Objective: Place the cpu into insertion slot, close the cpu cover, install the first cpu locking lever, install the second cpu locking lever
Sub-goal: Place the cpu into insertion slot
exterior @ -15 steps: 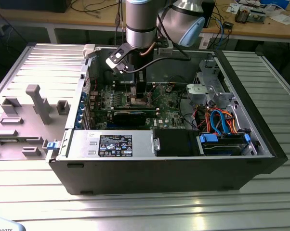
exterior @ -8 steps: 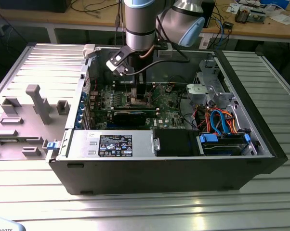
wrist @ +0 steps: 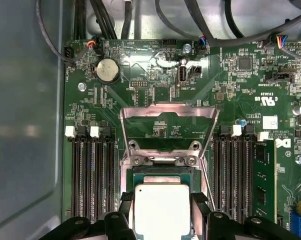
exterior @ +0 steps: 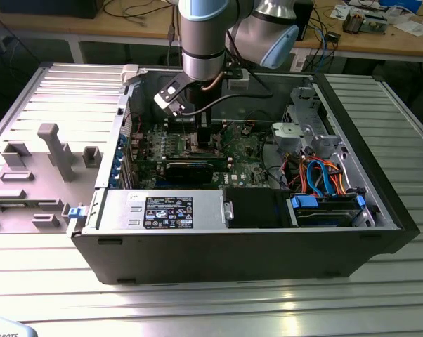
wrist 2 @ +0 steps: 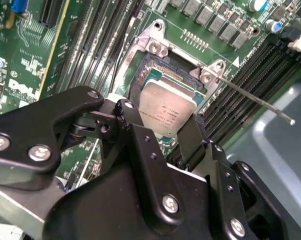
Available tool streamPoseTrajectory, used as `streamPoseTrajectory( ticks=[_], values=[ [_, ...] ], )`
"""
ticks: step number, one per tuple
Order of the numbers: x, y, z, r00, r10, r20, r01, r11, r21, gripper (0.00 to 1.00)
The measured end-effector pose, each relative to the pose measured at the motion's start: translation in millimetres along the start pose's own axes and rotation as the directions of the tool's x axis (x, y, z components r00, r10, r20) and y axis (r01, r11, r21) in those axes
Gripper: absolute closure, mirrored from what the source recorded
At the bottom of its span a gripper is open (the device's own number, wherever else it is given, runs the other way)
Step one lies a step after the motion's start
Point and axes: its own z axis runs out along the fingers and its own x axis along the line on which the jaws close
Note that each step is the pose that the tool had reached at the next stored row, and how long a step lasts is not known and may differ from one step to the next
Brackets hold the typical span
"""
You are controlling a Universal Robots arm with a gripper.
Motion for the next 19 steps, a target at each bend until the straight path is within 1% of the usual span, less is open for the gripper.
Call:
streamPoseTrajectory(
  ticks=[2, 3, 4, 5, 6, 10, 14, 19],
  values=[
    [-0.2, -1.8, 1.6, 1.0, 0.0, 0.0001, 0.0, 1.0, -0.004, 0.46],
    [-0.2, -2.3, 2.6, 1.0, 0.0, -0.0001, 0.0, 1.0, -0.0072, 0.46],
    [-0.2, -2.6, 3.1, 1.0, 0.0, 0.0001, 0.0, 0.9999, -0.0123, 0.46],
    [-0.2, -2.7, 3.5, 1.0, 0.0, 0.0003, 0.0, 0.9997, -0.0253, 0.46],
    [-0.1, -3.0, 4.0, 1.0, 0.0, -0.0001, 0.0, 0.9995, -0.0301, 0.46],
    [-0.2, -5.8, 5.4, 1.0, 0.004, 0.0004, -0.004, 0.9995, -0.0307, 0.46],
    [-1.4, -6.4, 10.1, 1.0, 0.008, 0.0, -0.008, 0.9995, -0.031, 0.46],
    [-1.7, -6.4, 11.7, 0.9997, 0.023, 0.0006, -0.023, 0.9993, -0.031, 0.46]
  ],
)
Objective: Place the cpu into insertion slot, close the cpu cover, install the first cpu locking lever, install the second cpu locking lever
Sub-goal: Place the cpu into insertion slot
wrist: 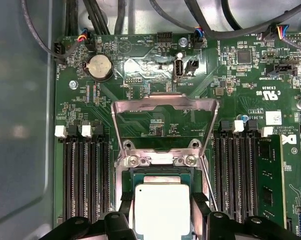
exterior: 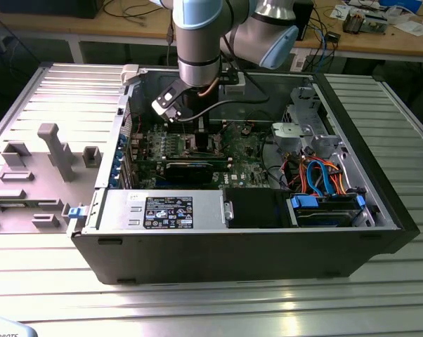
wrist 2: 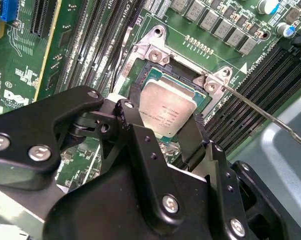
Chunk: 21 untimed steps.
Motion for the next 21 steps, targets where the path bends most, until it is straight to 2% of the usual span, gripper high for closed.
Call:
streamPoseTrajectory(
  ticks=[4, 10, 11, 12, 14, 21],
  values=[
    [0.0, 0.0, 0.4, 1.0, -0.005, -0.0007, 0.005, 1.0, -0.0007, 0.46],
    [0.0, -0.3, 4.3, 1.0, -0.008, -0.0014, 0.008, 1.0, -0.0008, 0.46],
    [0.0, -0.3, 4.2, 1.0, -0.008, -0.0009, 0.008, 1.0, -0.0007, 0.33],
    [-0.2, -0.2, 3.8, 1.0, -0.008, 0.0004, 0.008, 1.0, 0.0, 0.33],
    [-0.1, -0.1, 4.0, 1.0, -0.008, -0.0004, 0.008, 1.0, -0.0004, 0.45],
    [0.3, 0.4, 3.2, 1.0, -0.005, -0.0017, 0.005, 1.0, -0.0012, 0.45]
  ],
)
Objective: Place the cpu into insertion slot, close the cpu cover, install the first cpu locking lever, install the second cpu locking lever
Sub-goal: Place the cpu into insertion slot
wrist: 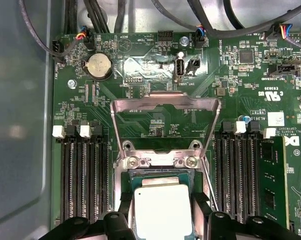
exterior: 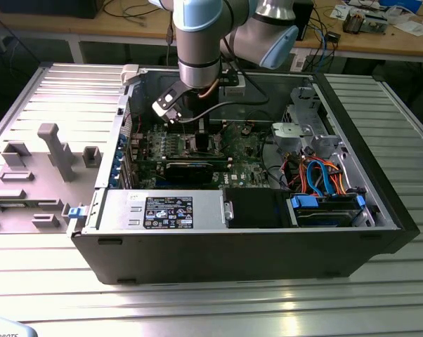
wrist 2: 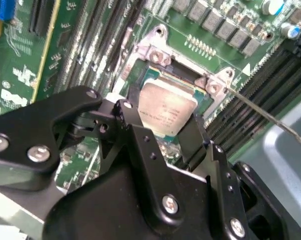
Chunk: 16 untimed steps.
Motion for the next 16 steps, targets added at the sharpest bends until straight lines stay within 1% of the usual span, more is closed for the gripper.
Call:
streamPoseTrajectory(
  ticks=[3, 6, 9, 16],
  values=[
    [-0.2, 0.0, -1.7, 1.0, 0.002, 0.0011, -0.002, 1.0, 0.0005, 0.45],
    [-0.3, 0.0, -1.9, 1.0, 0.009, 0.0018, -0.009, 1.0, 0.0005, 0.45],
    [-0.3, 0.3, -1.8, 0.9988, 0.048, 0.0047, -0.048, 0.9988, 0.0003, 0.45],
    [-0.2, 1.5, -0.4, 0.9988, 0.048, 0.0048, -0.048, 0.9988, 0.0003, 0.45]
  ],
)
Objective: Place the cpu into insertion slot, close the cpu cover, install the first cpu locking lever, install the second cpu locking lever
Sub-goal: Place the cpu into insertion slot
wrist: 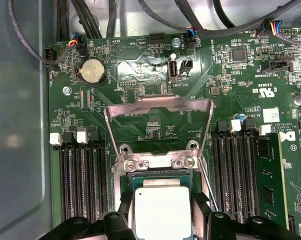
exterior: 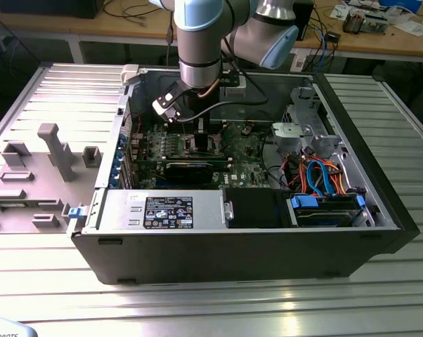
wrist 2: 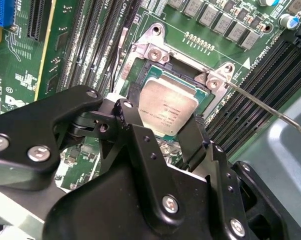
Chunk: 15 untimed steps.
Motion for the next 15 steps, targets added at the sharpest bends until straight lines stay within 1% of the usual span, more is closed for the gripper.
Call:
streamPoseTrajectory(
  ticks=[6, 8, 9, 15],
  values=[
    [0.0, 0.0, 0.9, 1.0, -0.003, -0.0005, 0.003, 1.0, -0.0002, 0.45],
    [0.1, 0.0, 0.9, 1.0, -0.003, -0.0005, 0.003, 1.0, -0.0002, 0.44],
    [0.1, 0.0, 0.9, 1.0, -0.003, -0.0004, 0.003, 1.0, -0.0002, 0.37],
    [0.0, 0.0, 0.7, 1.0, -0.003, 0.0, 0.003, 1.0, 0.0001, 0.37]
  ],
)
